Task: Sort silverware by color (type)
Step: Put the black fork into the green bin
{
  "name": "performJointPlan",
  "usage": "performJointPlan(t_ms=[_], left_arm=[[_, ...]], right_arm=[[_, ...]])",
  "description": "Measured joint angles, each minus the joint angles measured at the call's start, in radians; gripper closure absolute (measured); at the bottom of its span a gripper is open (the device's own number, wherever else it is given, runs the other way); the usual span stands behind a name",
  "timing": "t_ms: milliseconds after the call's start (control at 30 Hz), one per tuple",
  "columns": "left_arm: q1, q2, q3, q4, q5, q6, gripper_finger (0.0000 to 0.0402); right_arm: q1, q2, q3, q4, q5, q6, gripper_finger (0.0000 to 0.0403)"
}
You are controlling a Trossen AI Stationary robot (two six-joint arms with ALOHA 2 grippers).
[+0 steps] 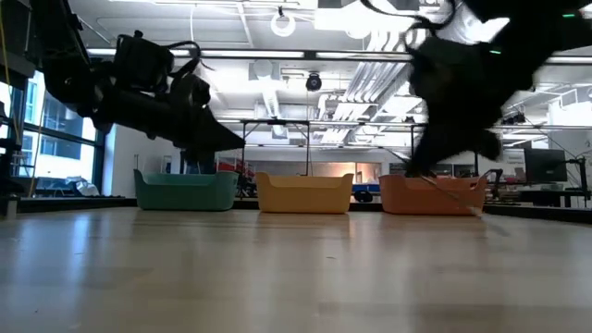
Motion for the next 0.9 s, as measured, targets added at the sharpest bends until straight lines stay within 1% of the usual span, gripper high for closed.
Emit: performJointPlan(t_ms=[100,133,233,333,467,633,733,800,900], left_arm=[[-0.015,0.0,0.015,0.019,0.048,-0.013,0.0394],[-0.023,0.0,0.023,0.019,0.059,-0.013,0.0389],[-0.056,0.001,0.059,0.018,0.061,-0.013,0.0369],[-0.093,0.001,0.101,0.018,0.06,0.006,0.034],[-0.126,0.001,0.159,0.018,0.06,0.024,0.0292],[-0.148,0.002,0.224,0.016,0.065,0.023,0.0239],[-0.163,0.018,0.258,0.013,0.07,0.04,0.0222],[-0.172,0.037,0.293,0.016,0.072,0.047,0.0217],[-0.183,0.075,0.348,0.018,0.108,0.049,0.0216]], right_arm=[[-0.113,0.0,0.0,0.205,-0.014,-0.27,0.0401],[-0.153,0.0,0.0,0.279,-0.038,-0.353,0.0401],[-0.258,0.0,0.0,0.513,-0.167,-0.563,0.0402],[-0.341,-0.001,0.003,0.698,-0.331,-0.689,0.0402],[-0.405,-0.001,0.003,0.815,-0.478,-0.768,0.0402],[-0.427,0.0,0.003,0.884,-0.555,-0.829,0.0402],[-0.429,-0.001,0.003,0.916,-0.587,-0.853,0.0403],[-0.429,-0.001,0.003,0.929,-0.594,-0.868,0.0403],[-0.429,-0.001,0.003,0.935,-0.594,-0.882,0.0403]])
